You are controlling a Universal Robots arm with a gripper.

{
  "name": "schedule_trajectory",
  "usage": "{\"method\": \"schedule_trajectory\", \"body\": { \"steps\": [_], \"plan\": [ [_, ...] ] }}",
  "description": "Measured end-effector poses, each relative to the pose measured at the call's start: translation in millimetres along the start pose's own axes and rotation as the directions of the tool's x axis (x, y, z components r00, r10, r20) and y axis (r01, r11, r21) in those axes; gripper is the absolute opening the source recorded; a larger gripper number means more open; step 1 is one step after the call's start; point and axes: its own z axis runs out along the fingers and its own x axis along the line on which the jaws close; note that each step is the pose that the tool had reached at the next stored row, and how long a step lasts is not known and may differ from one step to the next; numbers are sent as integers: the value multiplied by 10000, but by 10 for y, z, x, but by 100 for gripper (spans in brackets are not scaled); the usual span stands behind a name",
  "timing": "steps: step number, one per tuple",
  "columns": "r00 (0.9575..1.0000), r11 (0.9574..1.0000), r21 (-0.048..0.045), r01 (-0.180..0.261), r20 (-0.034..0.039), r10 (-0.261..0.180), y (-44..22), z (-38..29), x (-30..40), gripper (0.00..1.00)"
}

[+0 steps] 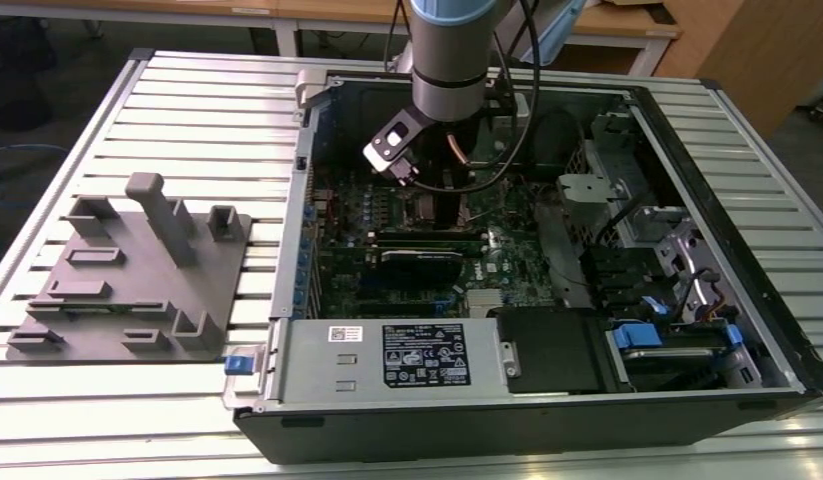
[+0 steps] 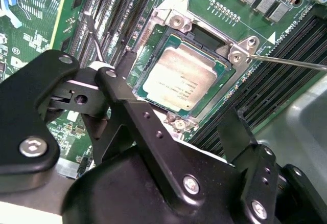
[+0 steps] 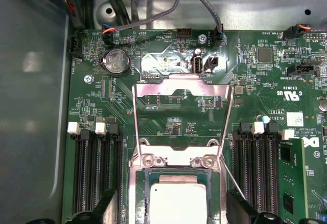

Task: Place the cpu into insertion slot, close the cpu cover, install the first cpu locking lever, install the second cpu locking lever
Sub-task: 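Place the cpu into insertion slot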

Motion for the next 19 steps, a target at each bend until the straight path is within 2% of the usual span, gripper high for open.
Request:
{"method": "schedule_trajectory", "body": {
  "steps": [3,4,5,6,12,15,19],
  "plan": [
    [10000,10000,-26,2,17,-2,3,0,-2,91],
    [10000,10000,-31,3,17,-3,3,0,-2,85],
    [10000,10000,-30,3,15,-3,4,0,-2,85],
    [10000,10000,-28,2,13,-2,3,0,-2,78],
    [10000,10000,-26,0,17,0,3,-7,-2,78],
    [10000,10000,-28,-6,-50,5,6,-41,-1,78],
    [10000,10000,-27,-6,-52,6,9,-71,0,78]
  ]
}}
